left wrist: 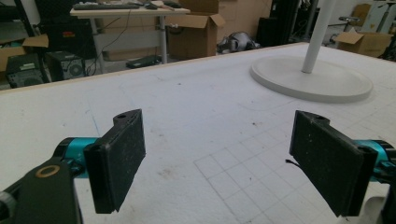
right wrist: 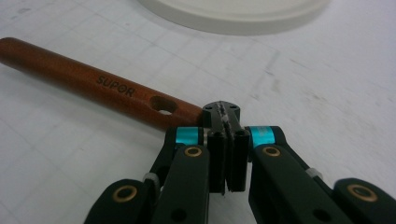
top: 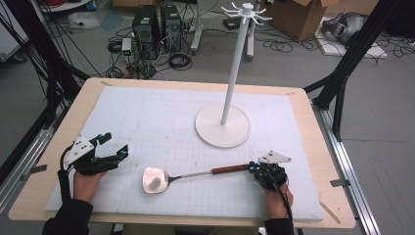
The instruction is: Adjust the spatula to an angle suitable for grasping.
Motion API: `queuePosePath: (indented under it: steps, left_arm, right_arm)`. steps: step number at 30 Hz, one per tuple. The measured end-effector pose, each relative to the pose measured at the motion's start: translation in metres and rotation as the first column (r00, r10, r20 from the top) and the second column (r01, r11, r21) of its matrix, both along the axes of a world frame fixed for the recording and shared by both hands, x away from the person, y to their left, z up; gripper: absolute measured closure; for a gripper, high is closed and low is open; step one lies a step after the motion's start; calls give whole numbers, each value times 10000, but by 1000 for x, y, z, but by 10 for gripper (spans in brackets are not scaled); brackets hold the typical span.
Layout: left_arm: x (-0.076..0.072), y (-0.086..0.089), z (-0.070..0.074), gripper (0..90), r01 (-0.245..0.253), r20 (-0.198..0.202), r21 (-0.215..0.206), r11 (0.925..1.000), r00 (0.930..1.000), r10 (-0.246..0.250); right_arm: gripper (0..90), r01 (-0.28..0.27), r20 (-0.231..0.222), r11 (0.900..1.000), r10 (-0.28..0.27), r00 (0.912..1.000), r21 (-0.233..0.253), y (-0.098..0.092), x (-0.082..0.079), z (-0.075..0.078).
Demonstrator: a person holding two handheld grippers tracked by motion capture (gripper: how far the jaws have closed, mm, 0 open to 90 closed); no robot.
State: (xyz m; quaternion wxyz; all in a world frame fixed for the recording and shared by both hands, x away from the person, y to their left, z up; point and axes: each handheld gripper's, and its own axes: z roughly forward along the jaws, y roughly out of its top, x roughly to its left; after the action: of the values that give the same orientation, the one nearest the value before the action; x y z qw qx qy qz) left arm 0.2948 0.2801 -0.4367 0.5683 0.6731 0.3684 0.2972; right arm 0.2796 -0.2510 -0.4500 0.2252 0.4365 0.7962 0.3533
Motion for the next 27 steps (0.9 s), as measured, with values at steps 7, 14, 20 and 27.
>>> queuePosePath:
  steps: [7,14,20,27]
  left_arm:
    - [0,-4,7,188,384,-112,192,9991,9992,-382]
    - [2,-15,19,184,1263,-283,236,9917,9917,-1256]
    - [6,-35,26,172,2318,-630,222,9725,9712,-2300]
    - [10,-53,31,164,2863,-793,433,9572,9560,-2824]
  right_arm:
    - [788,-591,209,9982,593,9980,-93,18,6,2]
    - [353,60,832,9971,-123,9965,757,-9,-3,2]
    - [216,115,1355,9942,-260,9904,1069,-29,-10,4]
    - [207,18,1479,9918,-209,9888,1278,-40,-17,5]
